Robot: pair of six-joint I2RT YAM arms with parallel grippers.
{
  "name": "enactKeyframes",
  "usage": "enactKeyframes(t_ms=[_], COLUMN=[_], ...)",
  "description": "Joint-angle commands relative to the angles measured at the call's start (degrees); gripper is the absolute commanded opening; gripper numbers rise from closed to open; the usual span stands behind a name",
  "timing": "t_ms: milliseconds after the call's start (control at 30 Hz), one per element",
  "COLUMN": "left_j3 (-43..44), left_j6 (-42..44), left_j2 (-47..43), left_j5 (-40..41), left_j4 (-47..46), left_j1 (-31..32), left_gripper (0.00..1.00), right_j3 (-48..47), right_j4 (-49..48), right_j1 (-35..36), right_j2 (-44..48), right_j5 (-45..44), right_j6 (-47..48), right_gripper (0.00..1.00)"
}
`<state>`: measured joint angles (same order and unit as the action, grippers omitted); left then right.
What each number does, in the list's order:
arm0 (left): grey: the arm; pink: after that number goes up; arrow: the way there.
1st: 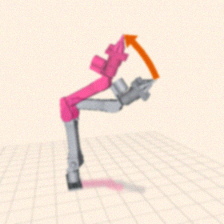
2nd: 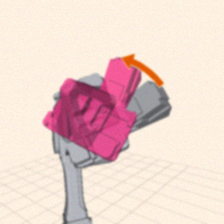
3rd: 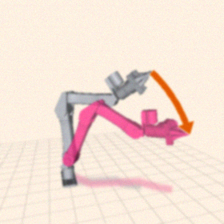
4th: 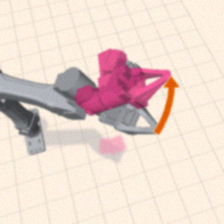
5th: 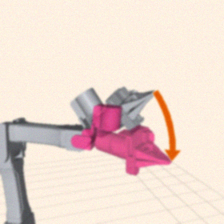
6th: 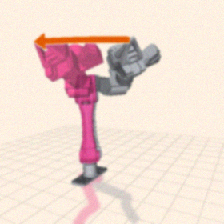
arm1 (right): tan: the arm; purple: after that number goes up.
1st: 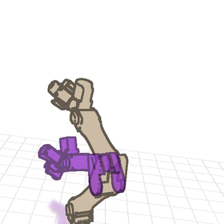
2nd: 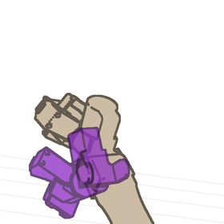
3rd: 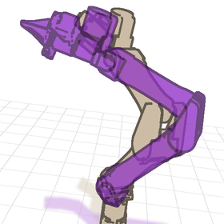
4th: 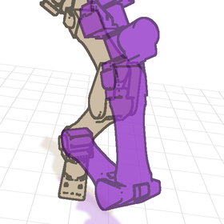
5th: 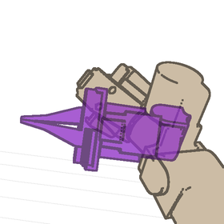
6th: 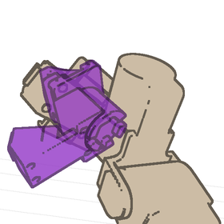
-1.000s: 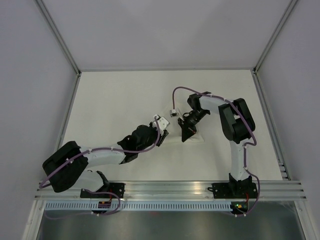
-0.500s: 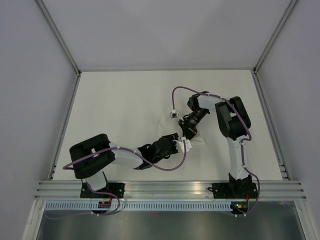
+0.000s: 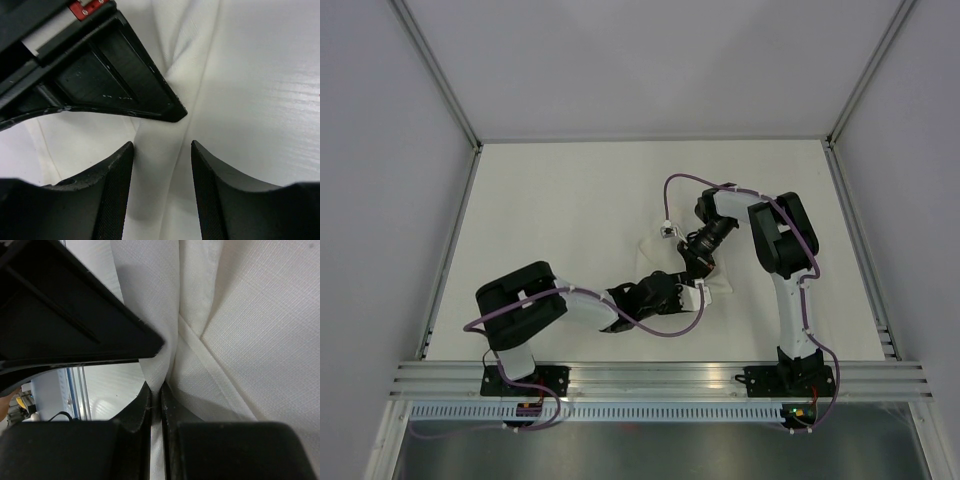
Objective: Fold the napkin, place the utensils inside, and roll it up
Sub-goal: Roll the napkin with the utensil
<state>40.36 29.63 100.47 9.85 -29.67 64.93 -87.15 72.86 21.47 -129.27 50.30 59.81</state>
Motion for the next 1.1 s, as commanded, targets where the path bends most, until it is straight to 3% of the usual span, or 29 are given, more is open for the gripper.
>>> enactKeyframes(t_ms=[0,267,367,500,600,767,900,1067], left_j3=[1.6,2.9,5.8,9.3,11.2,14.6,17.1,17.5], left_j6=[-0.6,-3.2,-5.1,-7.2,-8.8,-10.6,-11.5,-13.5], left_j2=[1.5,3.1,4.2,5.9,6.9,9.5,12.4,13.8], left_j5=[-3.2,-8.1,-13.1,-18.6,-23.8,-33.1,-37.7,-42.1], left_j4=[0.6,4.0,10.7,16.5,20.3,25.8,29.1,29.1], left_j1=[-1.9,-4.2,-5.0,-5.7,-7.0,-9.9,-11.4,-13.4], left_gripper=[0.55,0.51,0.38,0.11,0.02,0.02,0.02,0.02], right_j3=[0.6,0.1,0.2,0.4,1.1,4.1,5.9,6.2], right_j4=[-5.8,-5.4,-5.5,-5.7,-6.6,-10.9,-13.5,-14.6], right_j1=[-0.1,-0.1,-0.2,-0.1,-0.1,-0.2,-1.9,-5.0], right_j2=[-3.6,-4.0,-4.0,-3.8,-3.2,1.6,6.7,12.0], right_j5=[-8.6,-8.6,-8.6,-8.5,-8.4,-7.7,-5.8,-0.7], right_j6=[3.7,3.6,3.6,3.5,2.8,0.5,-3.1,-5.9], right_gripper=[0.06,0.05,0.05,0.06,0.13,0.42,0.51,0.52])
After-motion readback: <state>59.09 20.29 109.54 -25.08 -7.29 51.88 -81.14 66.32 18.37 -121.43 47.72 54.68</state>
